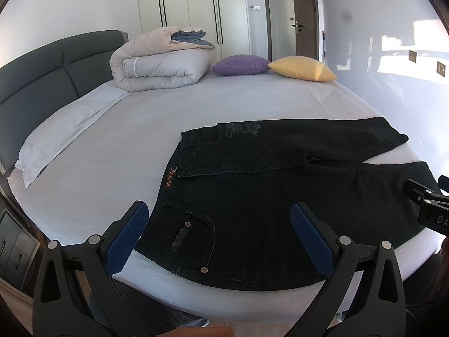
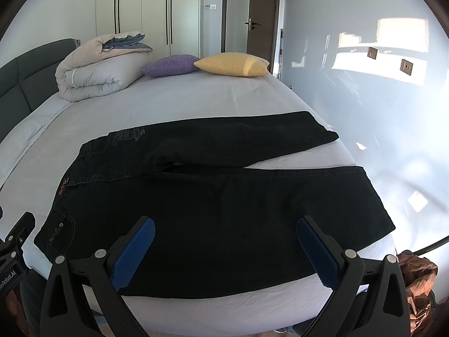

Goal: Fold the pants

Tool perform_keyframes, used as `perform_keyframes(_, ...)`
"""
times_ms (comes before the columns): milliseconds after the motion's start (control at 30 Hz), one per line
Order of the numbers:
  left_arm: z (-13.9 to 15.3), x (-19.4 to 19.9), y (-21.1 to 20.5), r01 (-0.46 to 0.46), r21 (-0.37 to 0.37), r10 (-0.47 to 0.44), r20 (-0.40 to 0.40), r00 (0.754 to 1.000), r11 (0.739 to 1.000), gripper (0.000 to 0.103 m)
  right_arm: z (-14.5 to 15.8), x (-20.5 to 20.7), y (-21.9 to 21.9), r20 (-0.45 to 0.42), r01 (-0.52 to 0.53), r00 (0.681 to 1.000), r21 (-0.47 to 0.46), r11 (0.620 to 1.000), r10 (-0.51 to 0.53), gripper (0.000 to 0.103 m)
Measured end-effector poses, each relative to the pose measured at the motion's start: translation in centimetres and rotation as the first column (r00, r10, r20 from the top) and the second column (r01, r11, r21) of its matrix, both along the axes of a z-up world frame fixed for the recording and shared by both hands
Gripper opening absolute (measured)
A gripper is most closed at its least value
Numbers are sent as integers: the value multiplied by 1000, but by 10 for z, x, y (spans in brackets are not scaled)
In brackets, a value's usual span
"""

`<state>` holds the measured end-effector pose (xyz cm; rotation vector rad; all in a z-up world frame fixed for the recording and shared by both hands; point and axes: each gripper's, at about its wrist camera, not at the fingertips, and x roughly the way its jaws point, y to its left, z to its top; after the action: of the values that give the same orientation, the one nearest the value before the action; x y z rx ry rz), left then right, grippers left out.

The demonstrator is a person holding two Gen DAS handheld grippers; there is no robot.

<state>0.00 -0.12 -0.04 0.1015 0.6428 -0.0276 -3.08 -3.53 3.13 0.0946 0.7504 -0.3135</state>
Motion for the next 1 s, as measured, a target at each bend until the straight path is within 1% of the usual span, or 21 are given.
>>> perform_keyframes(100, -4, 0, 1, -1, 0, 1, -1, 1000, 1000, 103, -1, 0, 0, -1, 0, 1000, 0, 1000, 0, 103)
perform_keyframes(733, -4, 2, 1, -1, -1, 1, -4, 1000, 1000, 103, -1, 1, 0, -4, -1, 1000, 0, 1000, 1, 103)
perform_keyframes(767, -17, 5, 10, -2, -2, 2, -5, 1000, 1000, 103, -10, 1, 6, -4, -2, 1000, -1, 1000, 2, 103)
perform_keyframes(1000, -17, 5, 10, -2, -2, 2, -5, 1000, 1000, 103, -11, 1, 7, -6, -3, 1000, 0, 1000, 3, 103)
